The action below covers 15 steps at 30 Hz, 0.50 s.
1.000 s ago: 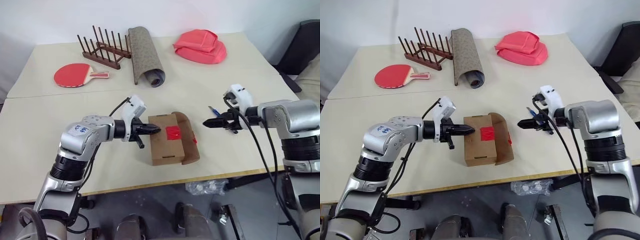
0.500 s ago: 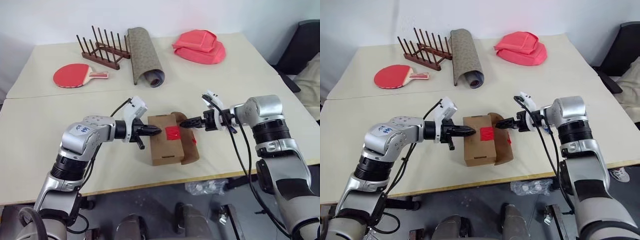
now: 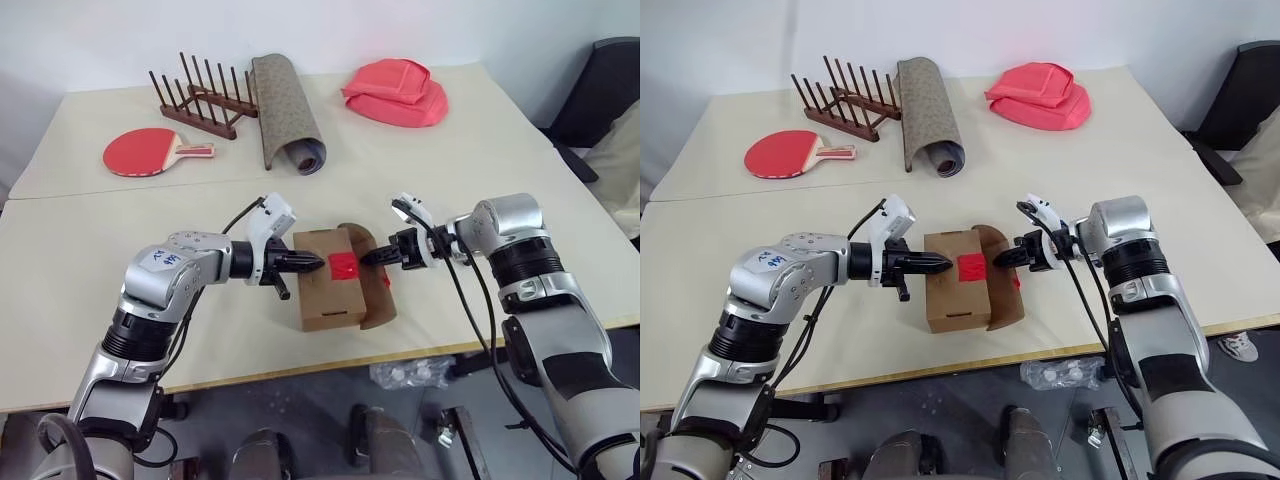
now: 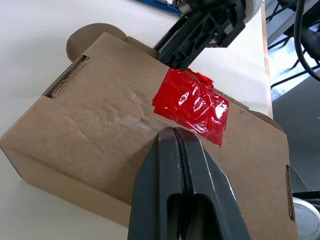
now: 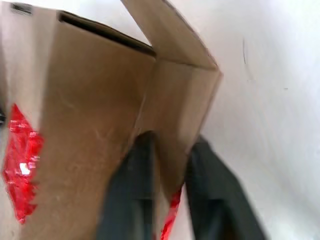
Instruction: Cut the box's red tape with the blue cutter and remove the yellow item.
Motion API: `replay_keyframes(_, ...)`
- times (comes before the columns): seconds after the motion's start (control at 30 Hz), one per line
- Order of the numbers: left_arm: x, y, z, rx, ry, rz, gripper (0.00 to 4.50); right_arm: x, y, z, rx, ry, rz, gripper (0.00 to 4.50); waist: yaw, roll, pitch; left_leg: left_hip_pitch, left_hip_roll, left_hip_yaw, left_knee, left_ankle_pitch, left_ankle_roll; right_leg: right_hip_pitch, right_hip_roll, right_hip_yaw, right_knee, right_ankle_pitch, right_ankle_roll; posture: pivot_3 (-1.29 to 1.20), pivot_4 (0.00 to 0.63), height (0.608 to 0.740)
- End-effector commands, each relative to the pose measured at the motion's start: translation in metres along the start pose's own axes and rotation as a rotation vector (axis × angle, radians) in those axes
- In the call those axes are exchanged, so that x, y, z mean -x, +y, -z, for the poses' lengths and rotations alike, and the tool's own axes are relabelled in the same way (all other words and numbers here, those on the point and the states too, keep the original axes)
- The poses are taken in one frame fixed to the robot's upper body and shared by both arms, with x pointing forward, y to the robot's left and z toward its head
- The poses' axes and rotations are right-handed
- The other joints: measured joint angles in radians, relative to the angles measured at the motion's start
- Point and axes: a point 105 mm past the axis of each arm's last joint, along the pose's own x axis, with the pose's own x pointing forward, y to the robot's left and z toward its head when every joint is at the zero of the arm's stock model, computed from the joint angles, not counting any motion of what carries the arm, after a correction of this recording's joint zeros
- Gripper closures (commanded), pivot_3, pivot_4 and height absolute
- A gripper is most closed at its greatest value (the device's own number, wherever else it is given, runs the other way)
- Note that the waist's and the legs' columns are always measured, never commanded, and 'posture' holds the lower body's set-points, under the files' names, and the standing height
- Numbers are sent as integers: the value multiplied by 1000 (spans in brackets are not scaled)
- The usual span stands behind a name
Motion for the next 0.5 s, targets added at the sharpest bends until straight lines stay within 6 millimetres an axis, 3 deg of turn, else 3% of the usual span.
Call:
replay_keyframes(0.03, -4, 3, 13, 22, 56, -7, 4500, 7, 6, -11, -10, -21, 52, 4449, 0, 0, 0, 0, 0, 0, 0, 0, 0, 0, 0, 0, 0, 0, 0, 0, 150, 740)
replay_keyframes(0.2, -4, 5, 16, 3, 69, -14, 4500, 19, 28, -20, -57, -19, 86, 4449, 6, 0, 0, -1, 0, 0, 0, 0, 0, -1, 0, 1, 1, 0, 0, 0, 150, 740)
replay_keyframes(0.5, -6, 8, 18, -13, 57, -29, 4500, 47, 66, -40, 104, -58, 105, 4449, 11, 1, 0, -2, 0, -1, 0, 0, 0, -2, 0, 2, 0, 0, 0, 0, 150, 740)
